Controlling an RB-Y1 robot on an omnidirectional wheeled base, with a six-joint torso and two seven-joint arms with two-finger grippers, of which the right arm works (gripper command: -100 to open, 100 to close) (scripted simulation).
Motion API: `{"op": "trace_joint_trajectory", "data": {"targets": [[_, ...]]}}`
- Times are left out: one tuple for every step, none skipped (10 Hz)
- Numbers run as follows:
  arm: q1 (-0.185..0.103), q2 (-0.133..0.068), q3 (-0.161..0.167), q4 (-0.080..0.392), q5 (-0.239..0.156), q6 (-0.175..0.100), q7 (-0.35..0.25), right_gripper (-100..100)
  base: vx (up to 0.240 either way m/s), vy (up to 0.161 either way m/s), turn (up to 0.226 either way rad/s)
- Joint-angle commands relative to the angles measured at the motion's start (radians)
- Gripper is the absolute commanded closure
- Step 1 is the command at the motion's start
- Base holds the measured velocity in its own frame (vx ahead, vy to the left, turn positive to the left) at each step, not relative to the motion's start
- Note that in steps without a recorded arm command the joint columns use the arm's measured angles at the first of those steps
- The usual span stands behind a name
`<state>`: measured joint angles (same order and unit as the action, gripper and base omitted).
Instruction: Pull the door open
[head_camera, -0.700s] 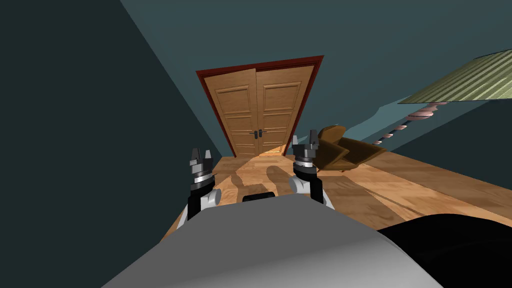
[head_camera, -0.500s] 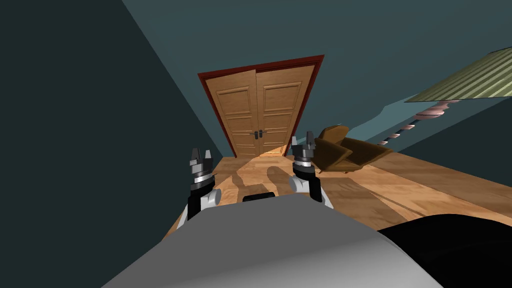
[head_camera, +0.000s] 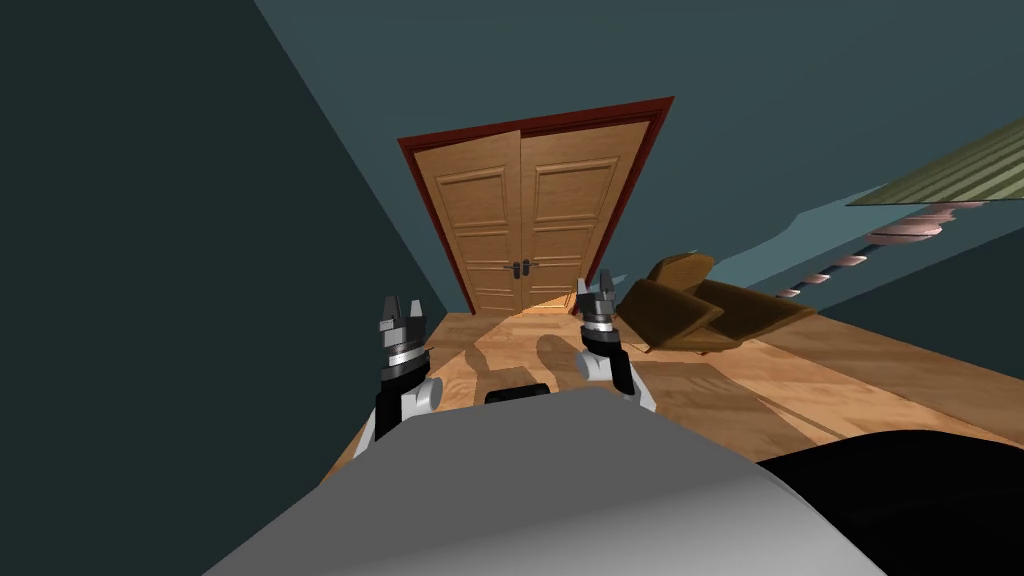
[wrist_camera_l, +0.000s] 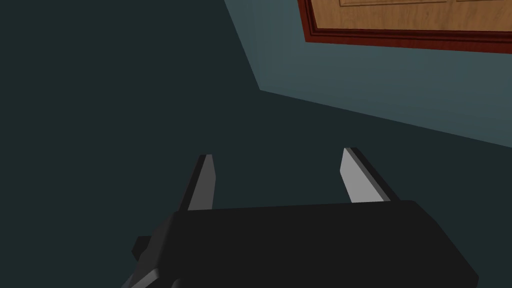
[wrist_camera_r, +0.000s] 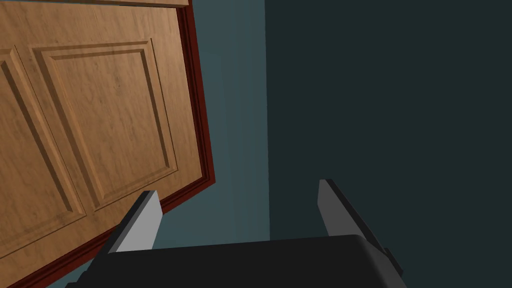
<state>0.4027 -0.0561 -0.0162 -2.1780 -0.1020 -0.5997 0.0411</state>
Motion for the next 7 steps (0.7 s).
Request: {"op": "trace_joint_trajectory", "data": {"targets": [[-0.016, -0.014, -0.012, 0.037, -0.006, 0.006, -0.005, -100, 0.072, -0.006, 0.062], [-0.028, -0.023, -0.018, 0.068, -0.009, 0.006, -0.009, -100, 0.081, -0.006, 0.07], [-0.04, -0.033, -0.025, 0.099, -0.012, 0.006, -0.012, -100, 0.077, -0.006, 0.075], [-0.052, -0.042, -0.032, 0.127, -0.015, 0.007, -0.016, -100, 0.083, 0.001, 0.079], [-0.064, -0.052, -0.039, 0.157, -0.019, 0.007, -0.02, -100, 0.087, -0.001, 0.089], [-0.078, -0.063, -0.047, 0.19, -0.023, 0.008, -0.024, -100, 0.095, 0.006, 0.084], [-0.078, -0.063, -0.047, 0.2, -0.023, 0.008, -0.024, -100, 0.065, 0.011, 0.023]]}}
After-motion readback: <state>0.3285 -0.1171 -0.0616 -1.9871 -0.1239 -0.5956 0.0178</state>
